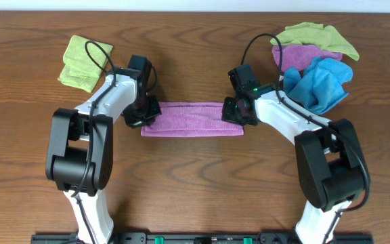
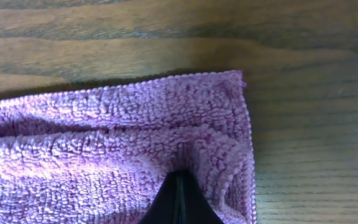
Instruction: Fold the cloth
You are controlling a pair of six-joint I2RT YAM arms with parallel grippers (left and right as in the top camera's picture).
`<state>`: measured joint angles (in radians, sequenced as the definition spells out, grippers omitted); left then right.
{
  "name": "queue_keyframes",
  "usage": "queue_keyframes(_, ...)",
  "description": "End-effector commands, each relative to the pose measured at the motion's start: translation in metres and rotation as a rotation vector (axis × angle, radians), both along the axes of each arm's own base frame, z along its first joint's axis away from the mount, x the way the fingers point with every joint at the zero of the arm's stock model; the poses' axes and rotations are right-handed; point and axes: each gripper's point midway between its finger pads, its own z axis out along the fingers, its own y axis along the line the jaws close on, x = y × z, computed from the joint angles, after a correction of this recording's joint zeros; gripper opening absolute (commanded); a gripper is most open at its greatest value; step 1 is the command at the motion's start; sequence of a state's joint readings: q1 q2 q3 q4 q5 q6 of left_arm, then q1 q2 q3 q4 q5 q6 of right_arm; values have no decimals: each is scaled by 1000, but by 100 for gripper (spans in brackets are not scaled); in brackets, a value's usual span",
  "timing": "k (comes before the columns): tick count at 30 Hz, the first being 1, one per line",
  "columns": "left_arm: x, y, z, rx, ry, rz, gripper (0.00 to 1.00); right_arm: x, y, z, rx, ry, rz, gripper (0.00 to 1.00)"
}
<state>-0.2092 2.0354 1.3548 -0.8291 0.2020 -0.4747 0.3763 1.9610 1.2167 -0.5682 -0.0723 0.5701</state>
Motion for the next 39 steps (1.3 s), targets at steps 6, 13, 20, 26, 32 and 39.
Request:
queue_keyframes(6,-8,6,-15,45,46,9,6,-3,4,20,89,44,64,1)
queue_keyframes(13,-6,11,-16,75,36,11,6,4,-43,136,158,-154,128,72)
queue_keyframes(20,-6,11,-16,78,36,11,6,-21,-107,164,415,-229,91,77)
queue_keyframes(26,-5,11,-16,76,31,12,6,-48,-64,79,738,-142,94,70)
queue_keyframes(32,-4,8,-16,60,30,12,6,-39,-32,46,759,-72,103,71)
queue_keyframes(39,-5,7,-16,52,32,12,6,-37,-20,11,663,-16,70,72)
